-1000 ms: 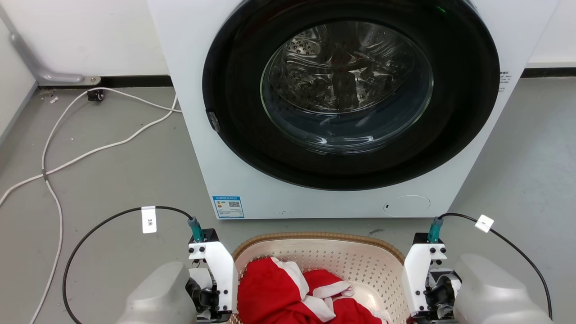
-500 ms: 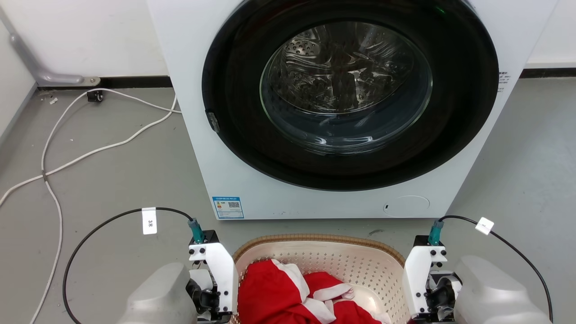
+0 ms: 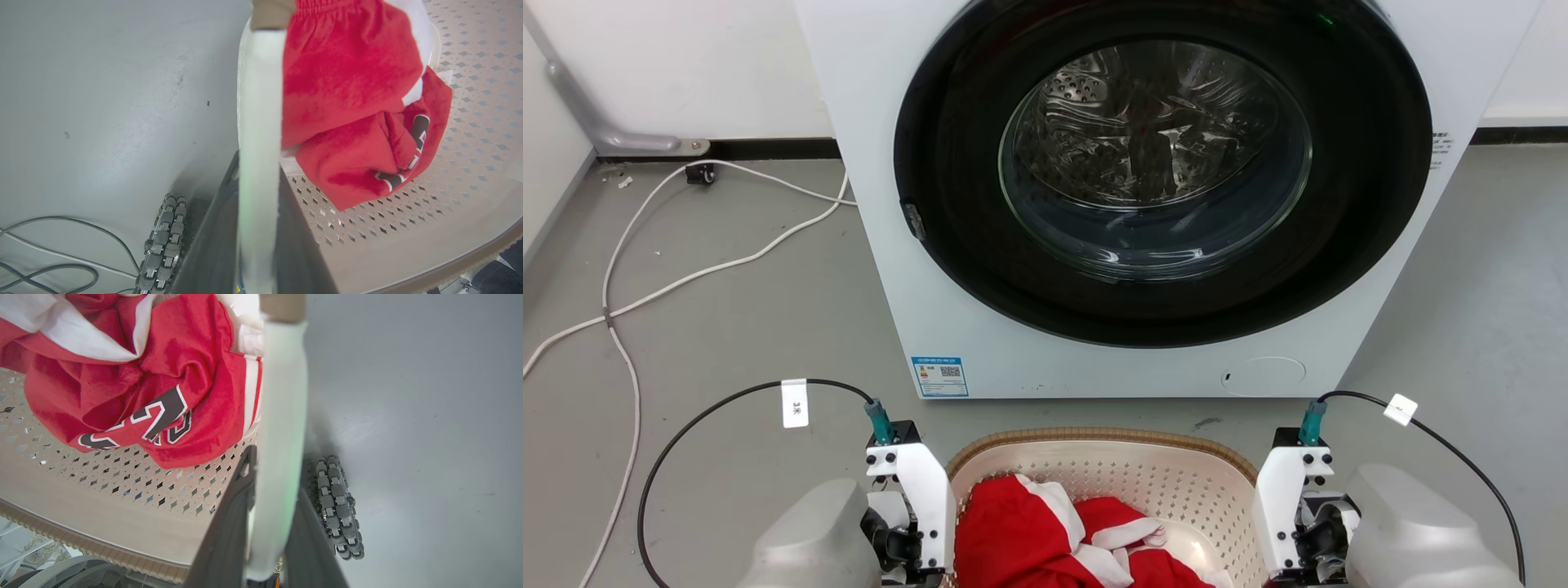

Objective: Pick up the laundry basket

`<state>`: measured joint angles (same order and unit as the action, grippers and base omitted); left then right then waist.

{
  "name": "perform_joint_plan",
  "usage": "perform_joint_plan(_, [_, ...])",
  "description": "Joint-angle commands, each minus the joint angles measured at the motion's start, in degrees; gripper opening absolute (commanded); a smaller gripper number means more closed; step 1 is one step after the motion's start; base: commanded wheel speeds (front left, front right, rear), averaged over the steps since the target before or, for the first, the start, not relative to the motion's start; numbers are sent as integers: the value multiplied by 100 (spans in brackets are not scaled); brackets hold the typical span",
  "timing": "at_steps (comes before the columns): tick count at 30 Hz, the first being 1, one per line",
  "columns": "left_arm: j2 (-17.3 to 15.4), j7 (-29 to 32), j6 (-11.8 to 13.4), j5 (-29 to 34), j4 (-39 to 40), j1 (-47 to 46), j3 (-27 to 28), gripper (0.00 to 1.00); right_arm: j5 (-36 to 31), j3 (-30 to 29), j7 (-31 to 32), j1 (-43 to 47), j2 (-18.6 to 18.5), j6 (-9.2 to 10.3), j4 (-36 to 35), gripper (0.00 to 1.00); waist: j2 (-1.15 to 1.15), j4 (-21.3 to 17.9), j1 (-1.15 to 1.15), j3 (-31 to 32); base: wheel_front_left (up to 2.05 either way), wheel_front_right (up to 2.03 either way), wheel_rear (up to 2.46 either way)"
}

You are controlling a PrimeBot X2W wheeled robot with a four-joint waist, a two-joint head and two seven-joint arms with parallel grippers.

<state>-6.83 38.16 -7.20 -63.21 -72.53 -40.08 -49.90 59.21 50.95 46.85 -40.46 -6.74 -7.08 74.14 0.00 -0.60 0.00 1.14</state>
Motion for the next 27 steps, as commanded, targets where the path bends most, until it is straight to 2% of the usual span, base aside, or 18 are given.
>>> perform_joint_plan(1, [143, 6, -52, -72, 66, 5, -3, 0, 0, -22, -41, 17, 159, -75, -55, 0, 0, 3, 0, -2, 0, 0, 0])
perform_joint_plan(27, [116, 4, -56, -232, 73, -37, -112, 0, -153, -160, -75, 8, 183, -75, -55, 0, 0, 12, 0, -53, 0, 0, 0])
